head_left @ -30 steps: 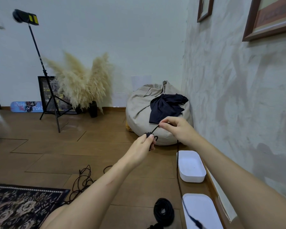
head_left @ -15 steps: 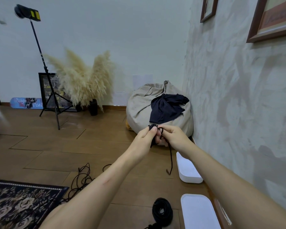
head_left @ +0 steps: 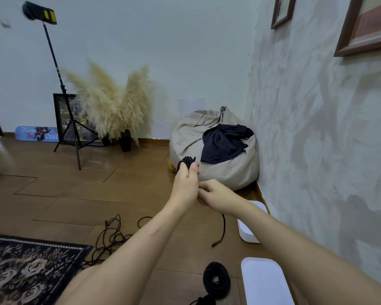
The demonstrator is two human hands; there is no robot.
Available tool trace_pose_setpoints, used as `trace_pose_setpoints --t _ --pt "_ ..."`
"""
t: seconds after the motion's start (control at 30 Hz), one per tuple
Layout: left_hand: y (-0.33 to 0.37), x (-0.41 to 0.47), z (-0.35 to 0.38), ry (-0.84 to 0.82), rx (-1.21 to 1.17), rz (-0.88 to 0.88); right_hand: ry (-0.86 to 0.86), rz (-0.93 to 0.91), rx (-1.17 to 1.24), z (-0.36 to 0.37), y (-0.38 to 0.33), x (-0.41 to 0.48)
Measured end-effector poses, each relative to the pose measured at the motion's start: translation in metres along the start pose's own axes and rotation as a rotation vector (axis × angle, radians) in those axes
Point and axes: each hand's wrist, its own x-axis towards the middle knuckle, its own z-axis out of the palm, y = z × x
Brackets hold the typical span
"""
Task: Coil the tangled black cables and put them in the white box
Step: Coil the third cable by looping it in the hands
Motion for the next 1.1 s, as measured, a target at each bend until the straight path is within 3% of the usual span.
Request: trace_pose_setpoints --t 0.17,0.47,0.63,0.77,1.1 --pt "-0.012 0.007 -0.007 -0.051 0.140 -0.040 -0.089 -0.077 0.062 -0.019 -0.009 -0.011" --pt "-0.019 -0.010 0.010 -0.428 0.087 -0.048 0.090 -0.146 0.058 -0.054 0.010 -0.018" --pt "-0.017 -0.012 0.007 -0.518 0.073 0.008 0.155 -0.122 0.144 -0.062 0.012 -0.019" --pt "-0.018 -0.014 0.006 -0.486 0.179 0.092 0.208 -0.122 0.152 -0.059 0.013 -0.015" --pt "-0.017 -0.014 0.005 -0.389 0.116 0.028 0.171 -0.167 0.057 -0.063 0.006 -0.017"
